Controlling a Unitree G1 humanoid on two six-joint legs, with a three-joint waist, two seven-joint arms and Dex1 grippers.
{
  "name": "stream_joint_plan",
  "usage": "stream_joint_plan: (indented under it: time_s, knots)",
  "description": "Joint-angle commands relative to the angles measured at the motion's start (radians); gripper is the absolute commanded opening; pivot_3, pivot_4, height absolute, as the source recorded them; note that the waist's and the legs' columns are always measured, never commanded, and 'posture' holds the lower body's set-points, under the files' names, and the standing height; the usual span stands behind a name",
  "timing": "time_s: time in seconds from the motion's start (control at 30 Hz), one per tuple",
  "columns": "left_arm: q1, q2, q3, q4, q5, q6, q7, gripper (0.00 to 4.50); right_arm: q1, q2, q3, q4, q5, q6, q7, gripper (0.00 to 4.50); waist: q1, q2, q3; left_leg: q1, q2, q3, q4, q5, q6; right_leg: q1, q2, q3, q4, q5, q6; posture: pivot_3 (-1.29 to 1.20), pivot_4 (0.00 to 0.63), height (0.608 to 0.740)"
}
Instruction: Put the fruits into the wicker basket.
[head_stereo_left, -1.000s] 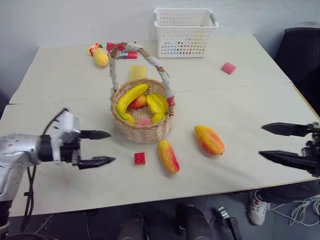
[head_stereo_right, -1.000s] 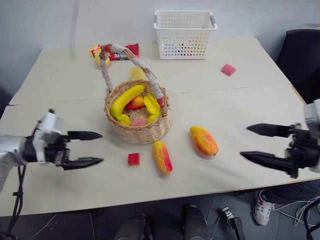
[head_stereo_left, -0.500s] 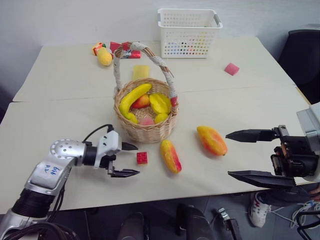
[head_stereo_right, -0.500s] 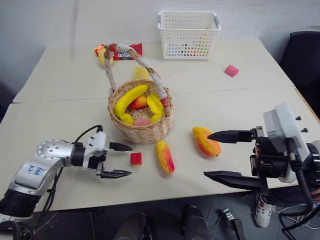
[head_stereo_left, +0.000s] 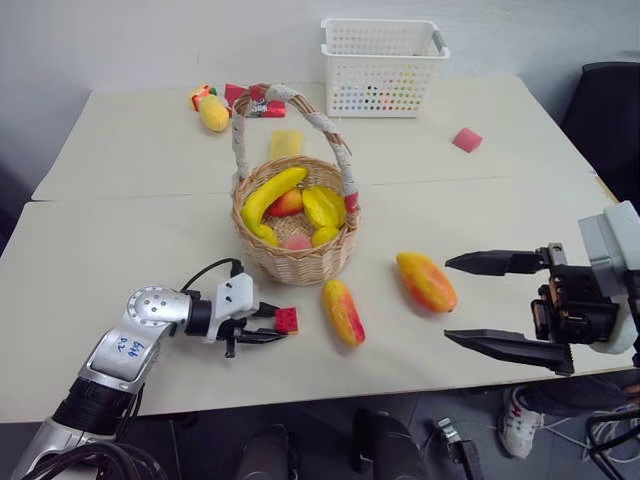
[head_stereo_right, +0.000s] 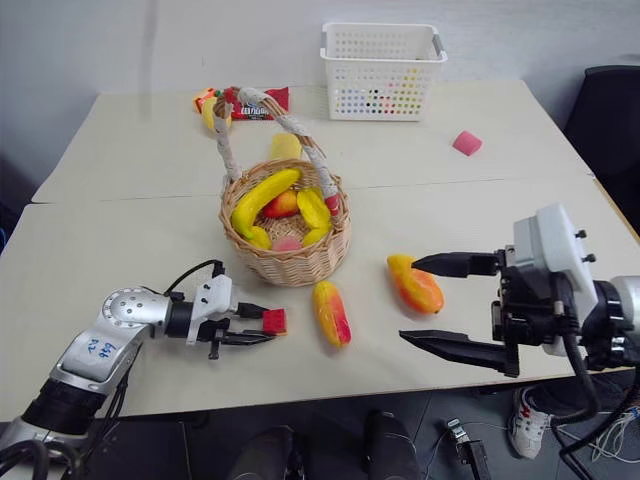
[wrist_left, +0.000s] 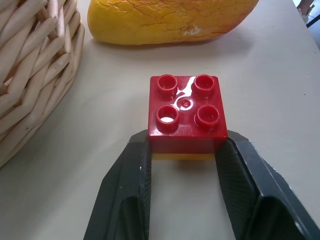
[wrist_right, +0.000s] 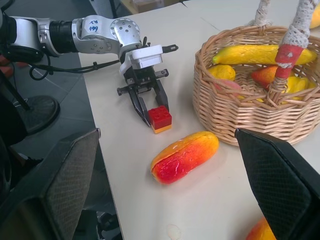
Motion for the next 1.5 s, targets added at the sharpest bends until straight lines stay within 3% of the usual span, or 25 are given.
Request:
stream_joint_plan:
  time_s: [0.03, 0.1, 0.33, 0.43, 0.53, 0.83, 1.1, 1.23, 1.37, 1.5]
  knots:
    - [0.064, 0.023, 0.103, -0.035, -0.045, 0.047, 0.042, 1.46, 0.001, 0.017, 0.0, -0.004, -0.015, -0.033, -0.003, 4.5, -0.004, 0.0, 0.0, 0.0, 0.0, 0.0, 0.0, 0.0, 0.0, 0.0, 0.0, 0.0, 0.0, 0.0, 0.0, 0.0, 0.15, 0.74]
    - [0.098, 0.017, 0.177, -0.054, -0.073, 0.081, 0.093, 1.46, -0.004, 0.023, 0.009, 0.002, -0.017, -0.038, -0.006, 4.5, -0.01, 0.0, 0.0, 0.0, 0.001, 0.0, 0.0, 0.0, 0.0, 0.0, 0.0, 0.0, 0.0, 0.0, 0.0, 0.0, 0.15, 0.74]
    - [0.288, -0.03, 0.63, -0.079, -0.191, 0.315, 0.395, 1.46, -0.092, 0.045, 0.109, 0.062, -0.052, -0.075, 0.004, 4.5, -0.023, -0.001, 0.0, 0.0, 0.002, -0.001, 0.0, 0.0, 0.0, 0.0, -0.001, 0.0, 0.0, 0.0, 0.0, 0.0, 0.15, 0.74]
    - [0.279, -0.05, 0.719, 0.012, -0.159, 0.35, 0.531, 1.46, -0.131, 0.066, 0.17, 0.082, -0.071, -0.087, 0.01, 4.5, -0.019, -0.002, -0.001, 0.0, 0.001, -0.001, 0.0, 0.0, 0.0, 0.0, -0.001, 0.0, 0.0, 0.0, 0.0, 0.0, 0.15, 0.74]
    - [0.288, -0.046, 0.708, 0.067, -0.129, 0.326, 0.554, 1.46, -0.176, 0.085, 0.238, 0.113, -0.129, -0.112, 0.018, 4.5, -0.016, -0.003, -0.002, 0.0, 0.0, -0.001, 0.0, 0.0, 0.0, 0.0, -0.002, -0.001, 0.0, 0.0, 0.0, 0.0, 0.15, 0.74]
    - [0.324, 0.034, 0.778, -0.014, -0.178, 0.358, 0.51, 4.42, -0.227, 0.097, 0.287, 0.162, -0.195, -0.126, 0.039, 4.5, -0.022, -0.005, -0.003, 0.0, 0.0, -0.001, -0.001, 0.0, 0.0, -0.001, -0.011, -0.003, 0.001, -0.001, -0.001, 0.0, 0.15, 0.74]
    - [0.381, 0.305, 0.906, -0.205, -0.461, 0.49, 0.065, 4.47, -0.16, 0.145, 0.343, 0.067, -0.214, -0.083, -0.08, 4.5, -0.024, -0.006, -0.003, -0.001, -0.001, -0.001, -0.002, -0.001, -0.002, -0.002, -0.012, -0.005, 0.0, -0.001, -0.002, 0.0, 0.15, 0.74]
    - [0.373, 0.433, 0.905, -0.261, -0.54, 0.525, -0.102, 4.47, -0.174, 0.218, 0.425, 0.049, -0.245, -0.015, -0.255, 4.5, -0.026, -0.004, -0.003, -0.001, -0.001, 0.0, -0.002, -0.001, -0.002, -0.002, -0.012, -0.007, 0.001, -0.002, -0.003, 0.0, 0.15, 0.74]
    - [0.284, 0.517, 0.789, -0.321, -0.593, 0.511, -0.181, 4.47, -0.198, 0.287, 0.528, 0.014, -0.277, 0.052, -0.368, 4.5, -0.025, -0.003, -0.002, 0.0, -0.001, 0.001, -0.002, -0.001, -0.004, -0.003, -0.006, -0.006, 0.003, -0.002, -0.004, 0.0, 0.15, 0.74]
    - [0.072, 0.542, 0.55, -0.342, -0.59, 0.445, -0.223, 4.47, -0.244, 0.407, 0.646, 0.023, -0.314, 0.12, -0.491, 4.5, -0.025, -0.004, -0.003, 0.0, 0.001, 0.002, -0.001, -0.001, -0.006, -0.003, 0.002, -0.005, 0.004, -0.003, -0.005, 0.0, 0.15, 0.74]
